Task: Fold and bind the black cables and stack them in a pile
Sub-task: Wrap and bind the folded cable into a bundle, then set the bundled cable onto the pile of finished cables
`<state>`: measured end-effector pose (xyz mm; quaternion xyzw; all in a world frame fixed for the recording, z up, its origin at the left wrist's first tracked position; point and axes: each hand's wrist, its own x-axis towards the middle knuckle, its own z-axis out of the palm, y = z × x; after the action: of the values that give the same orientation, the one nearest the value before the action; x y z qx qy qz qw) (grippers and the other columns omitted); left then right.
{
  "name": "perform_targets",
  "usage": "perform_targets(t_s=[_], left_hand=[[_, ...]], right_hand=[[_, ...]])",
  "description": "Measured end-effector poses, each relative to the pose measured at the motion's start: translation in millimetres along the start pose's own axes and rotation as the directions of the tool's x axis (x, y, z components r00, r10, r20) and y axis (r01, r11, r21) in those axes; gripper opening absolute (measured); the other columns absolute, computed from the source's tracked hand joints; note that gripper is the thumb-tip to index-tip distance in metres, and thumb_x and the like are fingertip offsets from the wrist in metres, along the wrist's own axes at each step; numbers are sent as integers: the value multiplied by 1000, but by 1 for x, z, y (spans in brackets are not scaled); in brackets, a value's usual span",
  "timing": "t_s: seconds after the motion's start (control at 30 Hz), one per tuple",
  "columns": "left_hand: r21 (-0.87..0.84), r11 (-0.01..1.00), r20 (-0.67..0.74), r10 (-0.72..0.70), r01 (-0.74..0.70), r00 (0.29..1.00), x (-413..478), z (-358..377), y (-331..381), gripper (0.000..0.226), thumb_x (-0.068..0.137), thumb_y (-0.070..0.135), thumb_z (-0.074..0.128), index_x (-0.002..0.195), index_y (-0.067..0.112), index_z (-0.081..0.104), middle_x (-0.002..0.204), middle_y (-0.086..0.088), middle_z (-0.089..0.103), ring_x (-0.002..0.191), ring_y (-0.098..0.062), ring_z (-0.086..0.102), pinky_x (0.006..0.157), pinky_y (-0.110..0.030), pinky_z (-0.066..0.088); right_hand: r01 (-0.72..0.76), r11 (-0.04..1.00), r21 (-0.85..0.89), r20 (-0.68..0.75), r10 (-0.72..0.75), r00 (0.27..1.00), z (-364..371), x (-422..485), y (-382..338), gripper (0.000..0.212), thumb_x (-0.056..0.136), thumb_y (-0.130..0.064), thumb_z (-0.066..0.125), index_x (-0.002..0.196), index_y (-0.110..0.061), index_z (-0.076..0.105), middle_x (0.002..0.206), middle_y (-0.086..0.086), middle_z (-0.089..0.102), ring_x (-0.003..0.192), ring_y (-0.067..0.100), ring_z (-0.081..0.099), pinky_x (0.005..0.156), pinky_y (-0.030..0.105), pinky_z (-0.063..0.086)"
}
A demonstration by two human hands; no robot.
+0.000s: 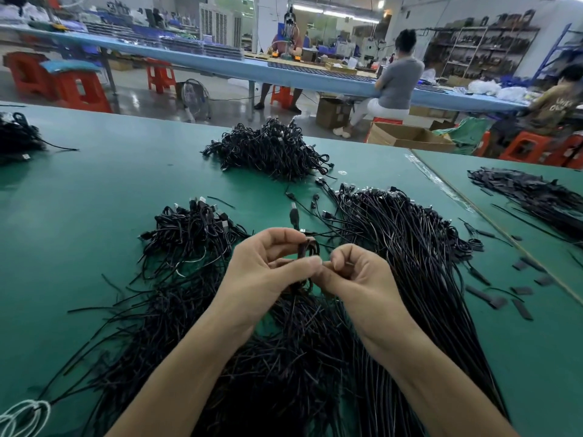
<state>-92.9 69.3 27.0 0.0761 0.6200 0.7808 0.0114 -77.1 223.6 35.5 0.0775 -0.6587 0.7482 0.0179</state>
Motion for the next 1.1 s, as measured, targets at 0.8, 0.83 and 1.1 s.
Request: perform_targets(t_s=[0.8, 0.83, 1.1], left_hand=[[693, 681, -478, 190, 235, 858, 99, -113, -29, 47, 103, 25, 54, 142, 1, 49, 143, -18, 53, 134, -32, 47, 113, -41, 33], [715, 661, -450, 184, 229, 874, 98, -110, -28, 48, 104, 25, 51, 144, 0, 45, 148, -18, 48, 138, -31, 41, 115, -41, 29], [861, 507, -342, 522, 37, 781, 73, -81, -30, 22, 97, 11, 57, 116, 14, 68, 120, -6, 58, 109, -12, 40, 96, -20, 28]], right_hand=[[-251, 205, -946, -240, 78, 968, -65, 49, 71, 31, 102, -35, 51, 123, -16, 62, 123, 5, 52, 112, 22, 53, 89, 32, 48], [-275, 183, -944, -264, 79, 961, -62, 50, 72, 29, 102, -33, 51, 124, -15, 60, 122, 6, 53, 110, 22, 55, 85, 32, 48], [-507, 212, -835, -459, 239, 856, -62, 71, 71, 19, 100, -24, 57, 111, -9, 59, 94, 5, 54, 86, 25, 56, 71, 34, 46]])
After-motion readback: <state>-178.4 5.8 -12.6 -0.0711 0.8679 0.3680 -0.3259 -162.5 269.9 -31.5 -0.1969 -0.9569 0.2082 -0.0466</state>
